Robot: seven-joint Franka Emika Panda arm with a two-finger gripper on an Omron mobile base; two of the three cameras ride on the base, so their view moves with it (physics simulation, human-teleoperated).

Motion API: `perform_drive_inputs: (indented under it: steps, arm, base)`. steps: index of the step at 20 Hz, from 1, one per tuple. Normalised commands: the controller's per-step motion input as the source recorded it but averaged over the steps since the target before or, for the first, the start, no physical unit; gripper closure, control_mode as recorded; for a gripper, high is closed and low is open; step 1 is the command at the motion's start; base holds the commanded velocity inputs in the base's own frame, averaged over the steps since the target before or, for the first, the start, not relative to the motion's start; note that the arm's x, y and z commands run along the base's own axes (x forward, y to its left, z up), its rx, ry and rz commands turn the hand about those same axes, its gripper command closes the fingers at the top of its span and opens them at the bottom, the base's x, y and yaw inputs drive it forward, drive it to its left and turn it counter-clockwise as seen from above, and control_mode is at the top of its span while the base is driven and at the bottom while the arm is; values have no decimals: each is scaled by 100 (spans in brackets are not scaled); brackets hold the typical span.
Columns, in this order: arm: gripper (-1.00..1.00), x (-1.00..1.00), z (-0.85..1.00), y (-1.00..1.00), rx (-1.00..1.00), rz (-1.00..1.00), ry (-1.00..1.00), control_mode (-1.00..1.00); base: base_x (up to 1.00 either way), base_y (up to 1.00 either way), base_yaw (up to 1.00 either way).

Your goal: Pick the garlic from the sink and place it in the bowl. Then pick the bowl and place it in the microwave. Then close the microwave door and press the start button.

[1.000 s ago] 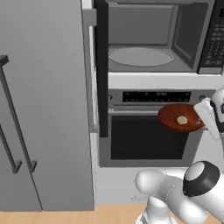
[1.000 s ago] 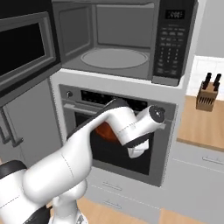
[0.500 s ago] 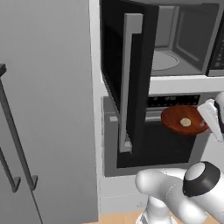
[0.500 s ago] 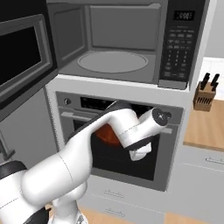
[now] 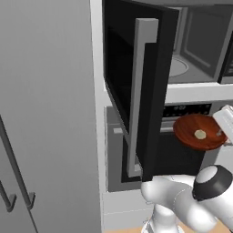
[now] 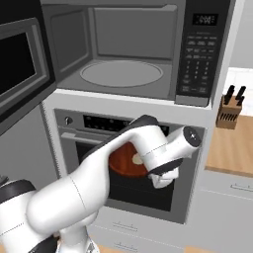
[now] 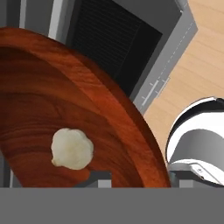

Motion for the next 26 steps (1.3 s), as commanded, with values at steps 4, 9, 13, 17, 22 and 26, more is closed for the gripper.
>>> perform_drive_inputs:
  steps: [4, 9, 13, 17, 22, 26]
  arm:
    - [100, 0, 0, 0, 0, 0, 0, 100]
    - [100, 0, 0, 0, 0, 0, 0, 100]
    - [100, -50, 6, -12, 9, 0, -8, -100]
    - [100, -85, 49, -10, 18, 0, -17, -100]
    - [100, -39, 73, -4, 13, 0, -9, -100]
    - [100, -5, 78, 0, 9, 0, 0, -100]
  base:
    - [0, 0, 0]
    - [-7, 0, 0]
    - [-37, -2, 0]
    - [0, 0, 0]
    - [0, 0, 0]
    - [0, 0, 0]
